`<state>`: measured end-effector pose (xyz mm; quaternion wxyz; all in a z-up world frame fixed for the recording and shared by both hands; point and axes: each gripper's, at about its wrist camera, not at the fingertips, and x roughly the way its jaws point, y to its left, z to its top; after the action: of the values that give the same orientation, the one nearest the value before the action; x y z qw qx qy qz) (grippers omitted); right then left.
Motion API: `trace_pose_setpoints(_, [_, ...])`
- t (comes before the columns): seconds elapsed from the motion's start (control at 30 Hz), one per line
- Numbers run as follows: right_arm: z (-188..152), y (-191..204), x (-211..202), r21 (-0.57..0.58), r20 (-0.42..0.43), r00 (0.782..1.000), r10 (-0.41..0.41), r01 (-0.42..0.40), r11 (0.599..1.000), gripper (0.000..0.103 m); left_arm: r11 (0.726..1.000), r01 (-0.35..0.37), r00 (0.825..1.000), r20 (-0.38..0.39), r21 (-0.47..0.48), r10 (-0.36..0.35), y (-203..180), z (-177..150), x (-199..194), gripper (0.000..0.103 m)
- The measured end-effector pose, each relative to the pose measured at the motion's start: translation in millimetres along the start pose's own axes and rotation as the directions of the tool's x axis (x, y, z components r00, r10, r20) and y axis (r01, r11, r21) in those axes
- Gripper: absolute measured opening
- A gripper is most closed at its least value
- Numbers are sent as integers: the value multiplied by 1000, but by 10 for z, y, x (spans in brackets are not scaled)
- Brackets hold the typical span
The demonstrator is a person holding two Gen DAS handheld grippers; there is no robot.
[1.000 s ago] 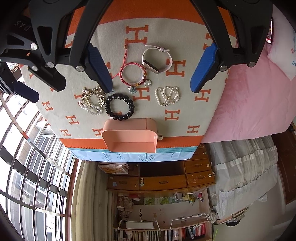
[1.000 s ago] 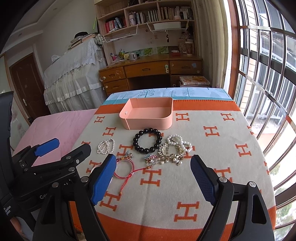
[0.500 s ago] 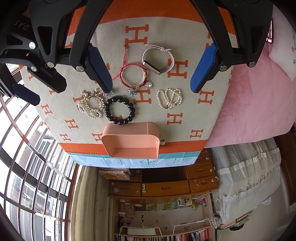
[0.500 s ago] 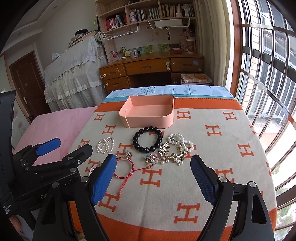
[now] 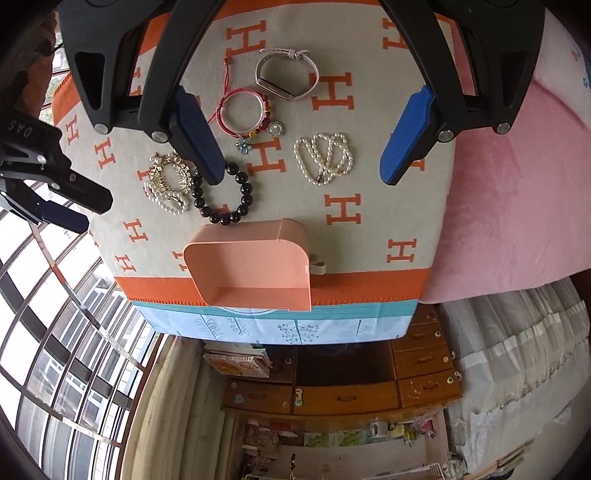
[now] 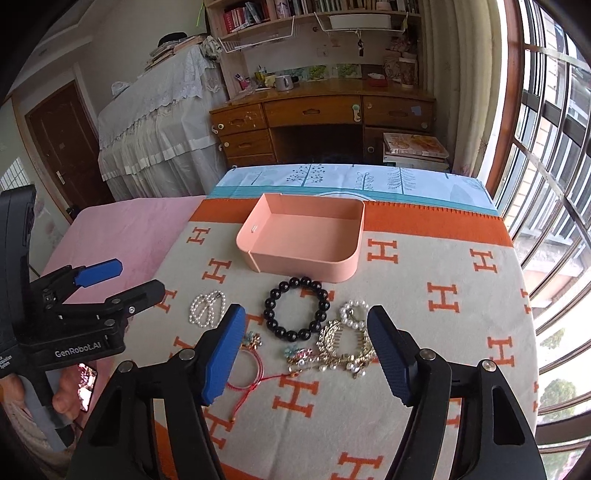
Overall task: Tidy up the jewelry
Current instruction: 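Grasp the white pearl necklace with the left tool while the right tool grasps the black bead bracelet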
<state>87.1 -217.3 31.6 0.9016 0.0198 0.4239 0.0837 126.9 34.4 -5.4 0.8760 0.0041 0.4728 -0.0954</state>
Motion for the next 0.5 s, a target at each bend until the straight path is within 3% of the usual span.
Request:
trace_pose_setpoints(0.13, [261, -100, 393, 17, -100, 995, 23, -21, 1000, 61, 998, 24, 994, -107, -65, -31, 245, 172, 317, 84])
trace_pose_setpoints(0.33, [317, -137, 1194, 18, -253, 967, 38, -34, 999, 50, 997, -20, 983, -185, -80, 5, 395, 118, 840, 84])
trace_pose_setpoints(0.5, [259, -123, 1678, 2, -306, 952, 13, -13, 1000, 46, 996, -46, 959, -283, -78, 22, 507, -39, 1213, 69])
